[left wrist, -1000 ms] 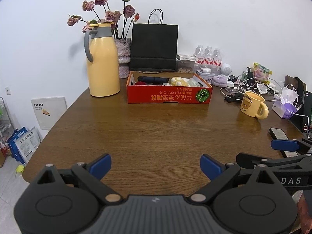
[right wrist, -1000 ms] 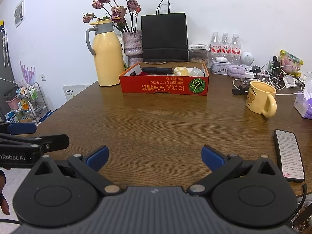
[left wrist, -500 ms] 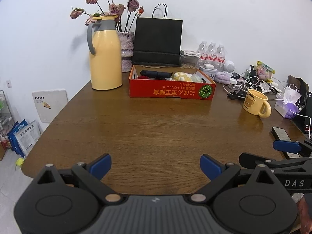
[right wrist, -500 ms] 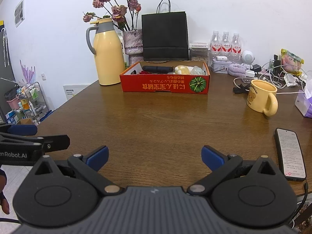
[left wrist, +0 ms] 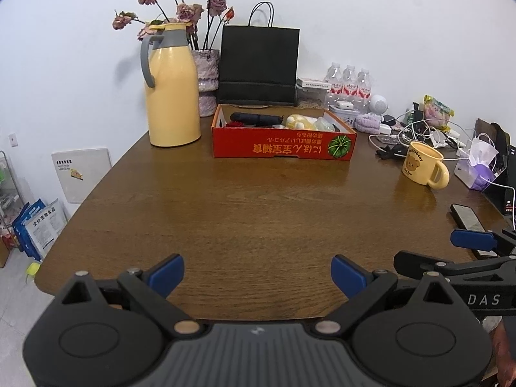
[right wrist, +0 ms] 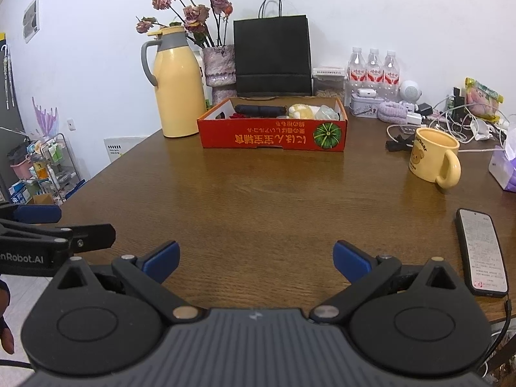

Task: Organize objects

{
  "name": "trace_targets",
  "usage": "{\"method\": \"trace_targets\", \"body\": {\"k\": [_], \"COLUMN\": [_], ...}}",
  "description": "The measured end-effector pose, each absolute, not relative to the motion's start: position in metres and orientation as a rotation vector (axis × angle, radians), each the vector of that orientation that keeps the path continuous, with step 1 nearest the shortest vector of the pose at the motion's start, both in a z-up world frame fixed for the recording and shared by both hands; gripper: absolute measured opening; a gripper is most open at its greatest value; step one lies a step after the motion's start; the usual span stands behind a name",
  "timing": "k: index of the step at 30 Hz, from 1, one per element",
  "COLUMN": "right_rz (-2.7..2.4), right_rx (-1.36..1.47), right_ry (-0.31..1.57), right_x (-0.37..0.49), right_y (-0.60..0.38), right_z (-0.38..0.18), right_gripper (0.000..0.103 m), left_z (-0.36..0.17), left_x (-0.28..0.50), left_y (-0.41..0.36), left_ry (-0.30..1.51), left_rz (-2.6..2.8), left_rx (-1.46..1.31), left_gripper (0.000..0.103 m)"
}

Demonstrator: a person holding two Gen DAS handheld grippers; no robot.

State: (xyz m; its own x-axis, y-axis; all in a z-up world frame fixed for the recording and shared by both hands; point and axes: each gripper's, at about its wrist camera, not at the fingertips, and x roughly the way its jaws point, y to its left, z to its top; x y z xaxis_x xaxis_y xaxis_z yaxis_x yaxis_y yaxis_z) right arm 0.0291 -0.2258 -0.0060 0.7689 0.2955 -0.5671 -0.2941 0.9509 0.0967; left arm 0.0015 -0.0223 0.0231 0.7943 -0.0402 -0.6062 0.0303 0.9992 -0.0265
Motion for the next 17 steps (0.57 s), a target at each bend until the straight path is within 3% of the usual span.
{"method": "trace_targets", "body": {"k": [17], "right_rz": [0.288], "right_rx": [-0.024], "right_ry": [0.642], "right_x": [0.045], "right_y": [-0.224], "right_z": [-0.016], "right_gripper": [0.103], "left_z": [0.01], "left_x": [0.023], "left_y": [-0.018], "left_ry": [0.702], "left_rz": [-0.024], "left_rx": [-0.032], "left_gripper": [0.101]}}
